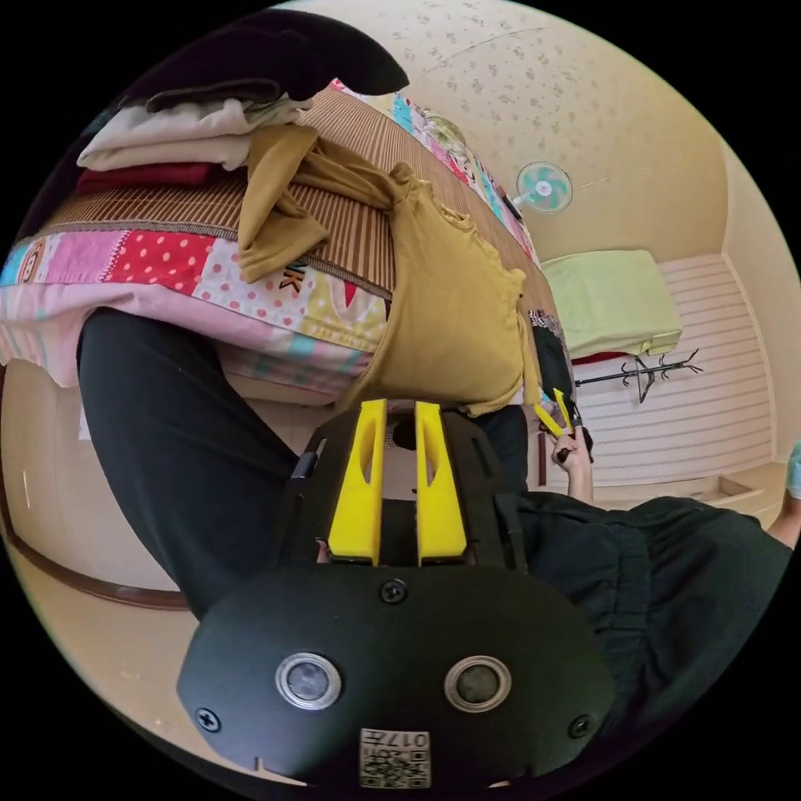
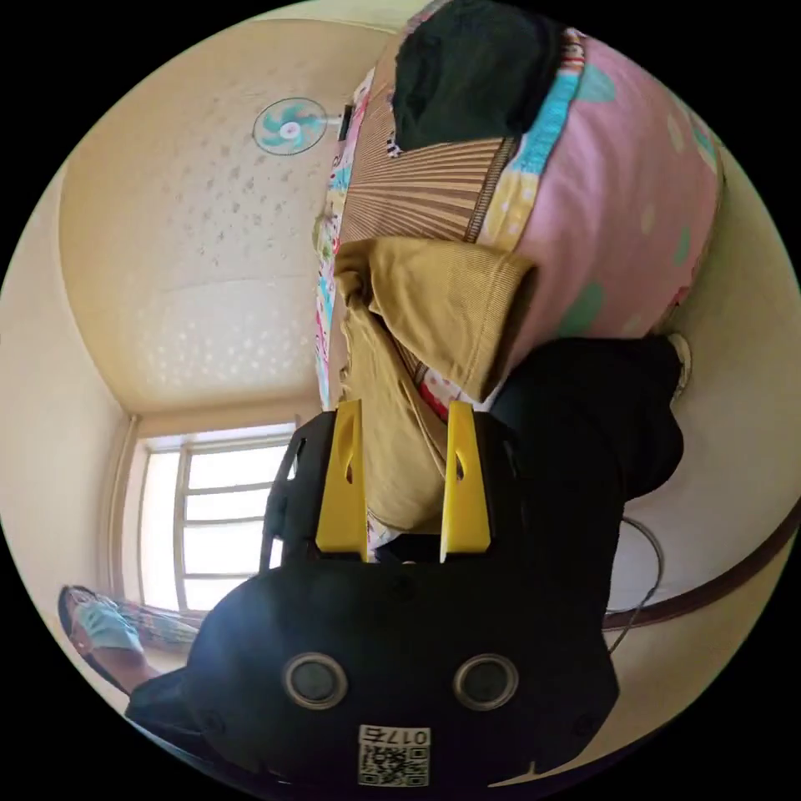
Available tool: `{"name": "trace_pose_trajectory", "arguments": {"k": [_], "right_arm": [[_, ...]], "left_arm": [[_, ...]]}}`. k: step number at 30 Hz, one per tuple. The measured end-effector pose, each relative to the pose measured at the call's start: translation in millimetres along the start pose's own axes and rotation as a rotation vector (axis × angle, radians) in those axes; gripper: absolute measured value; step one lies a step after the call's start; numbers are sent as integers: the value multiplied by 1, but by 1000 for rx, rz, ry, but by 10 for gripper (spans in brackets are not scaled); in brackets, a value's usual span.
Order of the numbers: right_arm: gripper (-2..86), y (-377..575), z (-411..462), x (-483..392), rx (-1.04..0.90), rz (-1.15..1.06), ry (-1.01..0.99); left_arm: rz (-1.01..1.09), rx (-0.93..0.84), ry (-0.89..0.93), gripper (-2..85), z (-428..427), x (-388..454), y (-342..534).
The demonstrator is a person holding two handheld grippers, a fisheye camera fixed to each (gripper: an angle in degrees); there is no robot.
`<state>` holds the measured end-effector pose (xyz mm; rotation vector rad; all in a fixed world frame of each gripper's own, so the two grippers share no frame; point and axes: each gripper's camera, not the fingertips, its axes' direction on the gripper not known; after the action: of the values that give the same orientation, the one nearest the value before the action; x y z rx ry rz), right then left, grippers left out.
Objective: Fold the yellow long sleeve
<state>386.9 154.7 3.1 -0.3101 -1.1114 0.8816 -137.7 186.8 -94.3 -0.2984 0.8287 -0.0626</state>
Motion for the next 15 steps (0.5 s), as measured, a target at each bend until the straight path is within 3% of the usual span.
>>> {"name": "trace_pose_trajectory", "arguments": {"k": [4, 8, 10, 15], "right_arm": [[83, -9, 13, 11, 63, 90, 31], [52, -9, -14, 22, 158, 118, -48], [20, -14, -46, 30, 293, 163, -27], [13, -16, -101, -54, 543, -178, 209]], "left_arm": [[-39, 4, 180, 65, 4, -16, -2], [-96, 71, 182, 65, -15, -44, 20], [-148, 95, 200, 65, -22, -60, 28], [-208, 150, 295, 65, -33, -88, 38]]}}
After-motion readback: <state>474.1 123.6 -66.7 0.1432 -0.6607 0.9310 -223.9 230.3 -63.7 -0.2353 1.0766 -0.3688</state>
